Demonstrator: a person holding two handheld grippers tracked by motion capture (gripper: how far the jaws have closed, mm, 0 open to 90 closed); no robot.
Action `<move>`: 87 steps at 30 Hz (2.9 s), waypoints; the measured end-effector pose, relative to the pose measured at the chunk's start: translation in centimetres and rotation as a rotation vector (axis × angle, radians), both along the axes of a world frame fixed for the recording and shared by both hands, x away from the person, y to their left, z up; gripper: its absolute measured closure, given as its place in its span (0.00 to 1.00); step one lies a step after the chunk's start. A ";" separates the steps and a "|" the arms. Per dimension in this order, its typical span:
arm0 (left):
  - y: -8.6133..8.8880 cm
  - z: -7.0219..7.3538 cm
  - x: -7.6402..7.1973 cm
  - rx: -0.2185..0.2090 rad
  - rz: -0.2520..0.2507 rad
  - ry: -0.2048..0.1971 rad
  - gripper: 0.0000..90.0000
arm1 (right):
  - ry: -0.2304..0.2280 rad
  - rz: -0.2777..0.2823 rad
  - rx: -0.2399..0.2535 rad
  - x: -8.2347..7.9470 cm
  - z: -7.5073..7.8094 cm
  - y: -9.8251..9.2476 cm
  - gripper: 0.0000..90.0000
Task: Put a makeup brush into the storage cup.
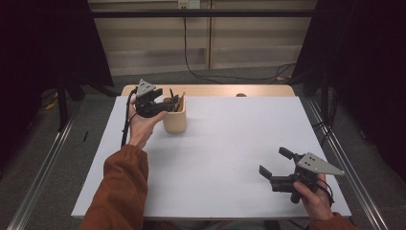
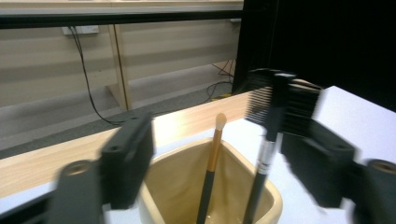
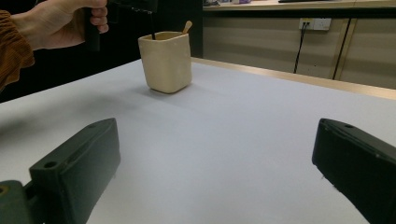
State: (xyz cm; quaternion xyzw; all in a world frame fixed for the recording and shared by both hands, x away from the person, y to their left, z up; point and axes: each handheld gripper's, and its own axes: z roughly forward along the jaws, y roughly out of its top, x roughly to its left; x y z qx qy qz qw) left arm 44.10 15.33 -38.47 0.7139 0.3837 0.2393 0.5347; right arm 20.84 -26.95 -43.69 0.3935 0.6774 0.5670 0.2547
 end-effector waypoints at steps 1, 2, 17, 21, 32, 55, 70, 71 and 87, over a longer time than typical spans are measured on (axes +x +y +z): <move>0.0 0.0 0.0 -0.001 0.001 0.004 0.20 | 0.000 -0.001 0.001 0.0 0.0 0.0 0.00; 0.0 -0.1 0.0 0.006 0.001 0.006 0.16 | 0.001 -0.002 0.001 0.0 0.0 0.0 0.00; -0.3 -0.5 0.2 0.045 0.032 0.037 0.06 | 0.002 0.000 0.001 0.0 0.0 0.0 0.00; -0.3 -0.5 0.2 0.044 0.031 0.037 0.04 | 0.002 0.001 0.001 0.0 0.0 0.0 0.01; 0.1 -2.2 0.2 0.087 0.040 0.063 0.03 | -0.001 0.000 0.001 0.0 0.0 0.0 0.01; 0.9 -2.8 -0.8 0.077 0.043 0.007 0.03 | 0.000 0.000 0.002 0.0 0.0 0.0 0.01; 0.8 -2.1 -1.3 0.037 0.008 -0.032 0.02 | 0.008 -0.014 0.018 0.1 -0.2 -0.5 0.01; 0.8 -2.1 -1.4 0.027 0.006 -0.029 0.02 | 0.008 -0.015 0.018 0.1 -0.2 -0.5 0.01; 1.3 -1.7 -3.2 -0.003 -0.001 -0.041 0.02 | 0.000 -0.019 0.017 -0.1 -0.1 -0.5 0.01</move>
